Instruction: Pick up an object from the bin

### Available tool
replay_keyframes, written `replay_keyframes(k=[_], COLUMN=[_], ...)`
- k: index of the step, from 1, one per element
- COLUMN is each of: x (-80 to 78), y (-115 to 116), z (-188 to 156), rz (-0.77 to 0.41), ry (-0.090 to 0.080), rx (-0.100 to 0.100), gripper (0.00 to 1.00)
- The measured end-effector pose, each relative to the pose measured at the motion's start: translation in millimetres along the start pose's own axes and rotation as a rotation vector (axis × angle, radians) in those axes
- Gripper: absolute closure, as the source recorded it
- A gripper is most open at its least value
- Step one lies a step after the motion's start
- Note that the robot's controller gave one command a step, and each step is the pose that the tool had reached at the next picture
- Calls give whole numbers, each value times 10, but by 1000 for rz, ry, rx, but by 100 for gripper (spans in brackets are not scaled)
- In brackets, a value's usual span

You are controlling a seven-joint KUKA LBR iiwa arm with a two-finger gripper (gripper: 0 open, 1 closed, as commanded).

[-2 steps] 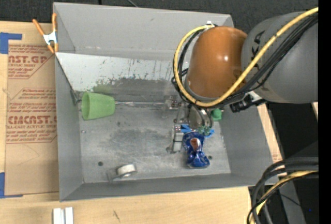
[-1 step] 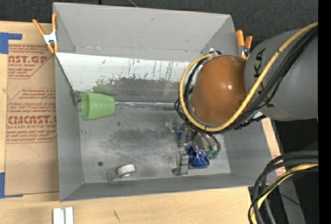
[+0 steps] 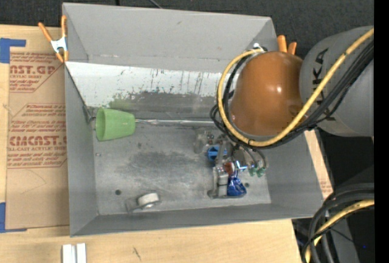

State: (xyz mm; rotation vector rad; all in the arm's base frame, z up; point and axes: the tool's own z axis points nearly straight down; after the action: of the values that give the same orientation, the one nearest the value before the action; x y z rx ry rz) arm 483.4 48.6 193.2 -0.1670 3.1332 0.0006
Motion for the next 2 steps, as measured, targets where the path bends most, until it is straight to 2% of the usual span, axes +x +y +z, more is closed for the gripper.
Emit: replay_keyframes(k=[1, 2], x=[-202, -48], y=[-23, -17], z=[98, 197], rz=[5, -22], ry=[2, 5], rx=[-1, -1], gripper=[0, 0])
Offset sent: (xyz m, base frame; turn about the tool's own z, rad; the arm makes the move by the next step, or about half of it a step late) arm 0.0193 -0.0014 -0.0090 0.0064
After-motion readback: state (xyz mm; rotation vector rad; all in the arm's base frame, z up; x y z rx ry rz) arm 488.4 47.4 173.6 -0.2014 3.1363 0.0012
